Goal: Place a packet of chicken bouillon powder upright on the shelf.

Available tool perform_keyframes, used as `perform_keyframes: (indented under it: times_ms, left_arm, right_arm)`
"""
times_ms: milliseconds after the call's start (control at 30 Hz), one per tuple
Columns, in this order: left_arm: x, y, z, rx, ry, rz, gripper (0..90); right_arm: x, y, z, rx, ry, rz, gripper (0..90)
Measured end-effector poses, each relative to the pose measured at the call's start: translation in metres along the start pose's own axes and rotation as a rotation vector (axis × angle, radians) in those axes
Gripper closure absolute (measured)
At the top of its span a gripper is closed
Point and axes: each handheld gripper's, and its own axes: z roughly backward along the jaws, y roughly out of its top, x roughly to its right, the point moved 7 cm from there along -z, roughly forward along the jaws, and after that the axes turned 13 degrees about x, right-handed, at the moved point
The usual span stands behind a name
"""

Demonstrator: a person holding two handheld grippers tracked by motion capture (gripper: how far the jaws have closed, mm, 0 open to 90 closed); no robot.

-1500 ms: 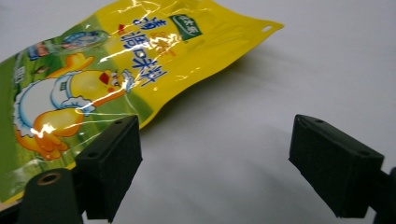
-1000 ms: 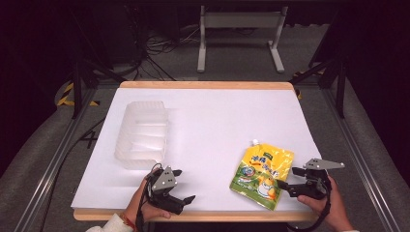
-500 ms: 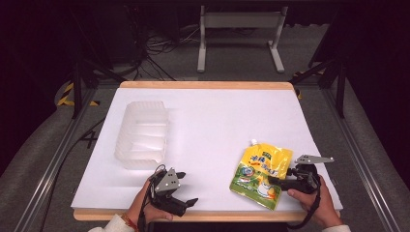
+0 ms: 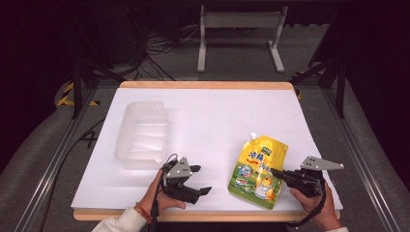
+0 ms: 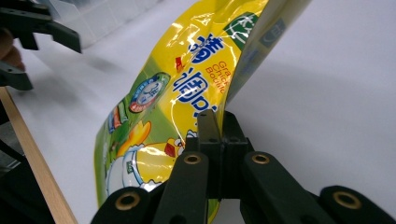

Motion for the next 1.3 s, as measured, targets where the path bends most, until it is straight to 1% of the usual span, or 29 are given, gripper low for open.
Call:
perform_keyframes:
  times_ms: [133, 167, 200, 233, 333, 400, 433, 467, 500, 533, 567, 600, 633, 667, 700, 733, 767, 867, 933, 967, 1000, 1033, 1100, 1133, 1200, 1233, 1267, 1300]
  left_arm:
    - [-0.001, 0.021, -0.028, 0.022, -0.058, 0.018, 23.5]
    - [-0.001, 0.021, -0.028, 0.022, -0.058, 0.018, 24.2]
    - [-0.002, 0.027, -0.036, 0.033, -0.066, 0.027, 24.2]
    - [-0.003, 0.03, -0.042, 0.033, -0.07, 0.032, 24.2]
    - [-0.006, 0.035, -0.06, 0.033, -0.09, 0.044, 26.0]
    - [-0.008, 0.034, -0.07, 0.03, -0.112, 0.07, 32.0]
    - [-0.007, 0.034, -0.073, 0.031, -0.13, 0.081, 34.3]
    - [-0.006, 0.034, -0.074, 0.036, -0.148, 0.082, 43.3]
    - [-0.005, 0.034, -0.076, 0.042, -0.158, 0.082, 49.1]
    - [-0.003, 0.035, -0.077, 0.041, -0.176, 0.075, 52.3]
    - [-0.003, 0.035, -0.077, 0.041, -0.176, 0.075, 60.3]
    - [-0.001, 0.036, -0.076, 0.043, -0.179, 0.054, 60.3]
    - [0.001, 0.038, -0.076, 0.048, -0.169, 0.04, 67.7]
    - [0.002, 0.041, -0.075, 0.065, -0.167, 0.034, 79.3]
    - [0.003, 0.043, -0.072, 0.069, -0.163, 0.023, 79.3]
    - [0.003, 0.045, -0.07, 0.066, -0.155, 0.008, 82.3]
    - [0.003, 0.047, -0.068, 0.067, -0.154, 0.003, 84.7]
    - [0.001, 0.052, -0.06, 0.079, -0.126, -0.008, 85.7]
    - [-0.001, 0.059, -0.05, 0.089, -0.102, -0.034, 85.6]
    - [-0.001, 0.059, -0.05, 0.089, -0.102, -0.034, 85.7]
    - [-0.002, 0.062, -0.046, 0.092, -0.097, -0.041, 85.8]
    - [-0.002, 0.064, -0.041, 0.098, -0.083, -0.052, 85.8]
    - [-0.004, 0.07, -0.03, 0.111, -0.069, -0.07, 86.0]
    - [-0.007, 0.072, -0.024, 0.111, -0.053, -0.074, 86.0]
    - [-0.011, 0.075, -0.014, 0.114, -0.023, -0.094, 85.9]
    - [-0.014, 0.077, -0.008, 0.12, 0.001, -0.099, 85.8]
    - [-0.015, 0.078, -0.004, 0.122, 0.014, -0.105, 85.8]
    - [-0.015, 0.078, -0.004, 0.122, 0.014, -0.105, 85.6]
  right_arm:
    - [-0.012, 0.013, 0.003, 0.051, 0.027, 0.059, 90.0]
    - [-0.012, 0.013, 0.003, 0.051, 0.027, 0.059, 90.0]
    - [-0.015, 0.015, 0.004, 0.059, 0.036, 0.071, 90.0]
    - [-0.018, 0.018, 0.004, 0.071, 0.049, 0.078, 90.0]
    - [-0.025, 0.023, 0.005, 0.093, 0.071, 0.095, 90.0]
    - [-0.029, 0.024, 0.006, 0.099, 0.076, 0.127, 90.0]
    - [-0.03, 0.024, 0.006, 0.103, 0.084, 0.13, 90.0]
    - [-0.03, 0.024, 0.007, 0.106, 0.088, 0.13, 90.0]
    - [-0.031, 0.024, 0.008, 0.105, 0.086, 0.135, 90.0]
    - [-0.031, 0.025, 0.008, 0.106, 0.087, 0.136, 90.0]
    - [-0.031, 0.025, 0.008, 0.106, 0.087, 0.136, 90.0]
    - [-0.031, 0.025, 0.009, 0.105, 0.085, 0.138, 90.0]
    - [-0.031, 0.025, 0.009, 0.103, 0.078, 0.14, 90.0]
    - [-0.033, 0.027, 0.01, 0.111, 0.084, 0.136, 90.0]
    - [-0.033, 0.027, 0.01, 0.111, 0.084, 0.136, 90.0]
    - [-0.034, 0.028, 0.01, 0.116, 0.085, 0.136, 90.0]
    - [-0.037, 0.03, 0.011, 0.122, 0.09, 0.138, 90.0]
    - [-0.044, 0.037, 0.009, 0.132, 0.1, 0.159, 90.0]
    - [-0.051, 0.043, 0.006, 0.143, 0.11, 0.175, 90.0]
    - [-0.051, 0.043, 0.006, 0.143, 0.11, 0.175, 90.0]
    - [-0.057, 0.049, 0.002, 0.157, 0.136, 0.169, 90.0]
    - [-0.057, 0.049, 0.002, 0.157, 0.136, 0.169, 90.0]
    - [-0.062, 0.056, -0.001, 0.176, 0.171, 0.147, 90.0]
    - [-0.065, 0.059, -0.004, 0.181, 0.183, 0.152, 90.0]
    - [-0.073, 0.066, -0.011, 0.186, 0.206, 0.168, 90.0]
    - [-0.077, 0.068, -0.016, 0.187, 0.217, 0.176, 90.0]
    - [-0.081, 0.072, -0.021, 0.188, 0.231, 0.187, 90.0]
    - [-0.084, 0.074, -0.025, 0.19, 0.238, 0.192, 90.0]
